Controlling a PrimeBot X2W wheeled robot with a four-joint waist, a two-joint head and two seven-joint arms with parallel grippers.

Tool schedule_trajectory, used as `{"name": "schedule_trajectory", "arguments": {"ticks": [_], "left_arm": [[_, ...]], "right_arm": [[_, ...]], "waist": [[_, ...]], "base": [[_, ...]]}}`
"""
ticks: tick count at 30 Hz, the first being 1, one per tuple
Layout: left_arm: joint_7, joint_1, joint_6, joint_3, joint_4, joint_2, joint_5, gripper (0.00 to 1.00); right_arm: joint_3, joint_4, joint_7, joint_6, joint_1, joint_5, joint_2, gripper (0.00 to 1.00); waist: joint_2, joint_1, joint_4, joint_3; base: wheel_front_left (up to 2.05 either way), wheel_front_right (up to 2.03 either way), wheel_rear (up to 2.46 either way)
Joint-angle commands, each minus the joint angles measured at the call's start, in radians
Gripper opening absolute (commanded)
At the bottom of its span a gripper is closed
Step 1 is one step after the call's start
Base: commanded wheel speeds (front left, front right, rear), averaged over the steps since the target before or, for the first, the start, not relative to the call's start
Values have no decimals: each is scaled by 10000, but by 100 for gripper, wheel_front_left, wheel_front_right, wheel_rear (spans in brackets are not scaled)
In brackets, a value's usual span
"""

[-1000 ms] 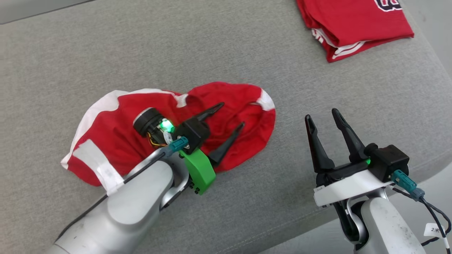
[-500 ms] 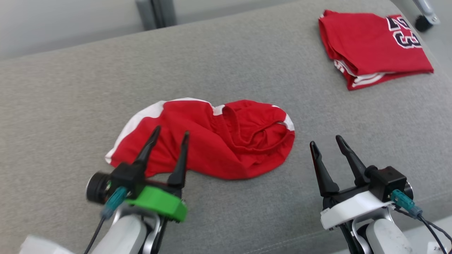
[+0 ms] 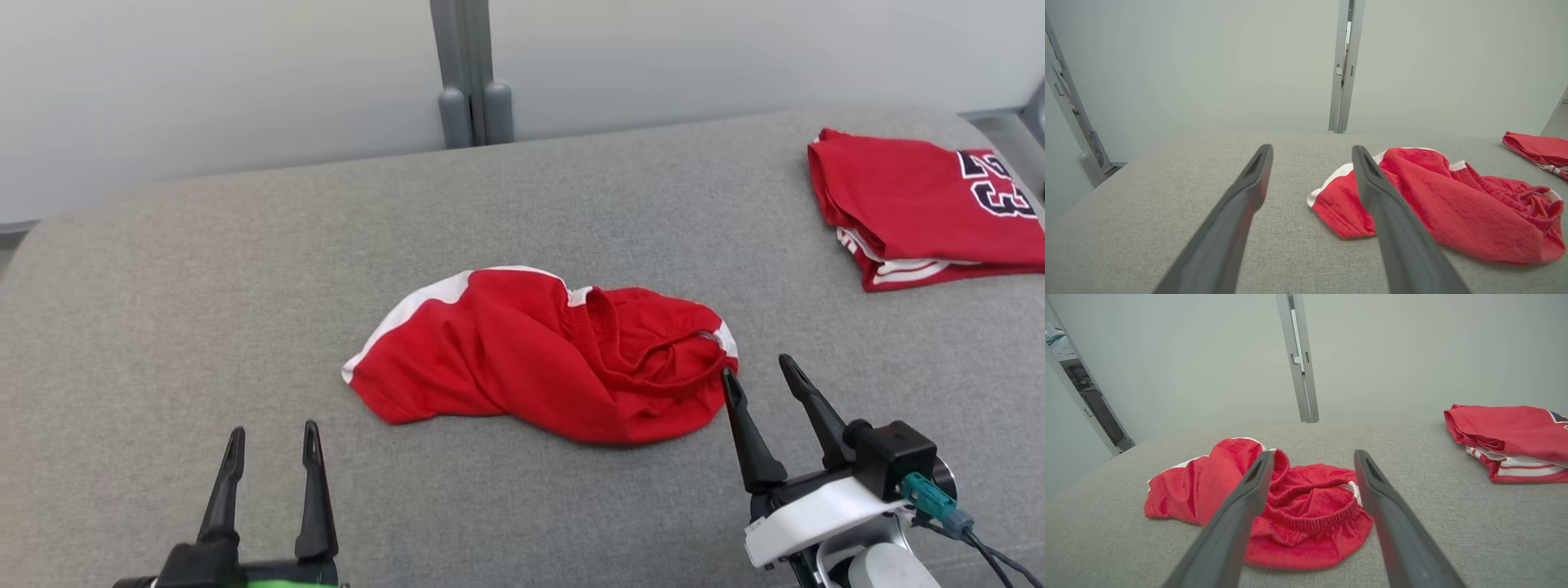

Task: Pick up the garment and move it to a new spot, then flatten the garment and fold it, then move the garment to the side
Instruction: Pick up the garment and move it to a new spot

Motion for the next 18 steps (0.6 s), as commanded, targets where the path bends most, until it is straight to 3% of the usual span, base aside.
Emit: {"name": "schedule_trajectory", "arguments": {"ticks": [1,10,18], "left_arm": [[4,306,-74,185,-99,-68,347,100],[3,1150,-619,1286,23,-603,869,100],[3,1133,-801,1448,168,-675,651,100]], "right_arm": [[-24,-25,-2,-4,188,-9,39,100],[71,91,-2,-4,599,18,79,100],[69,99,-2,-4,676,6,124,100]], "waist": [[0,0,279,-371],[0,0,175,-658],[0,0,181,-662]], "base": [[0,0,0],[0,0,0],[0,0,0]]}}
